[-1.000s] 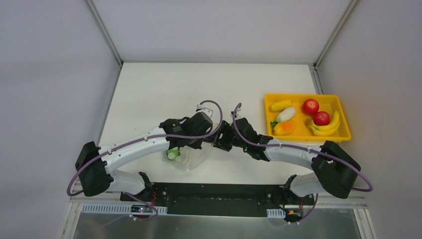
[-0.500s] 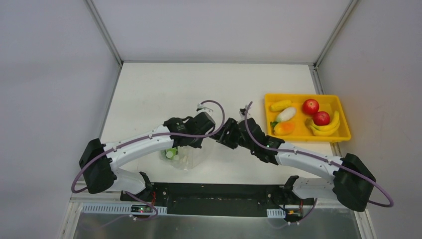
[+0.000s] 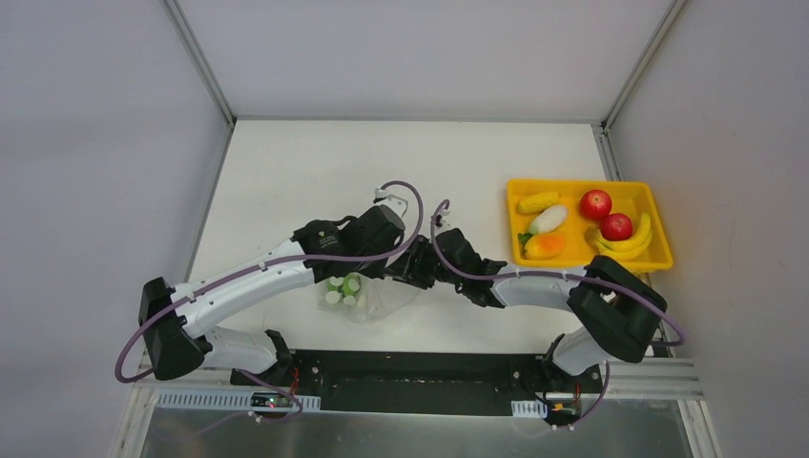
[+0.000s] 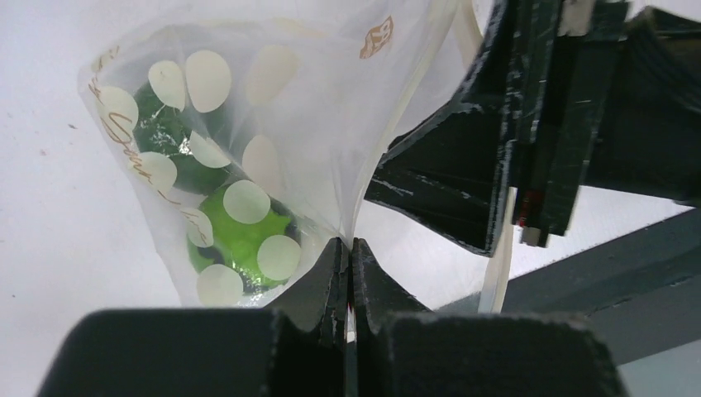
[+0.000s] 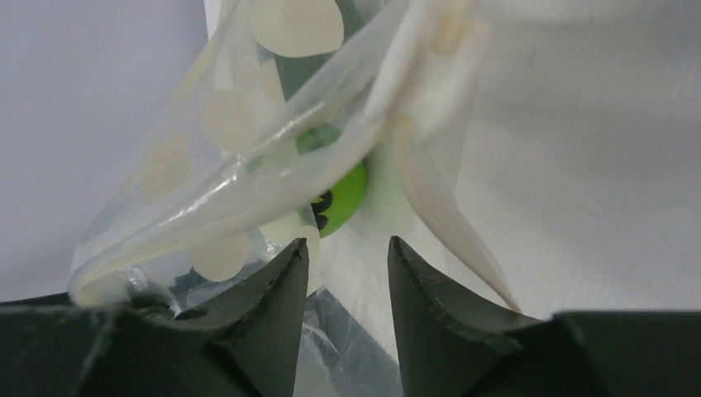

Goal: Open the zip-top bag and remove the fake food

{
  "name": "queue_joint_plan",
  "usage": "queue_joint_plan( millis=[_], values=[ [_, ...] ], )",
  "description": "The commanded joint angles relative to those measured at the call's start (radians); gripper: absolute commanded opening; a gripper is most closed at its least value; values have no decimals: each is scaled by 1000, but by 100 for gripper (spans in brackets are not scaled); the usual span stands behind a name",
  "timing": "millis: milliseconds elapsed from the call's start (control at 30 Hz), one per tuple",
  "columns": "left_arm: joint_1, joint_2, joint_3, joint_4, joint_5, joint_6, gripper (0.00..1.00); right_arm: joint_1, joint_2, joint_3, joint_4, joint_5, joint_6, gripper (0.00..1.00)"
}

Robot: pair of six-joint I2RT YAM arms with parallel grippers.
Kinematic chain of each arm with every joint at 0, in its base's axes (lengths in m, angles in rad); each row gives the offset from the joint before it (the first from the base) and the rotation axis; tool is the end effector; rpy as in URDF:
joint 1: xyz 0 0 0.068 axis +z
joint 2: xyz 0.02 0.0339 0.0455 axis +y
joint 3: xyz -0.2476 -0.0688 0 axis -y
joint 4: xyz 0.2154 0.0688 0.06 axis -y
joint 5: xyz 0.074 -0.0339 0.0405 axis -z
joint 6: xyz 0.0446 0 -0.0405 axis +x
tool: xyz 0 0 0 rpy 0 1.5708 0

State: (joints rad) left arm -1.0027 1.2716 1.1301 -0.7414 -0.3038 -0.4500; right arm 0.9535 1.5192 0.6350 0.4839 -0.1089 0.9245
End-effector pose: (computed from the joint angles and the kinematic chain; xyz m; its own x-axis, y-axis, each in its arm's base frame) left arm 0.1418 -0.1974 0.2891 -0.6797 0.2935 -0.6722 0.4514 0.8897 -0.0681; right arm 0.1692 0.2468 0.1861 -0.8292 0.2028 -0.5208 -0.3430 0.5511 0.7607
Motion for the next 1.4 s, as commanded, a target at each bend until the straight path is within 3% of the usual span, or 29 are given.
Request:
queue_joint_plan(
  millis=[0, 167, 367, 533, 633, 700, 800, 1000, 1200, 1367],
  values=[
    [-10, -59, 82, -35, 49, 60, 0, 5, 23, 65, 42, -20, -79, 44],
    [-18, -29, 193, -58, 149, 118, 0, 4, 91, 35, 88, -27, -58, 44],
    [-67, 15, 217, -75, 131, 144, 1, 9, 122, -12, 207, -50, -31, 52],
    [-66, -62, 131, -102, -18, 85, 44, 12, 89, -49, 219, -33, -42, 61],
    [-54, -146, 83, -120, -114, 35, 60, 12, 87, -53, 219, -40, -52, 65],
    [-32, -191, 50, -137, -160, -16, 63, 14, 97, -46, 219, -58, -57, 66],
    [44, -251, -41, -155, -159, -101, 63, 21, 119, -35, 222, -84, -63, 68],
    [252, -331, -268, -67, 52, -163, 52, 27, 111, -52, 249, -98, -62, 72],
    [256, -280, -384, 34, 180, -206, 39, 31, 77, -50, 251, -129, -66, 76],
    [256, -229, -448, 129, 263, -240, 34, 48, 77, -35, 249, -157, -70, 81]
  ],
)
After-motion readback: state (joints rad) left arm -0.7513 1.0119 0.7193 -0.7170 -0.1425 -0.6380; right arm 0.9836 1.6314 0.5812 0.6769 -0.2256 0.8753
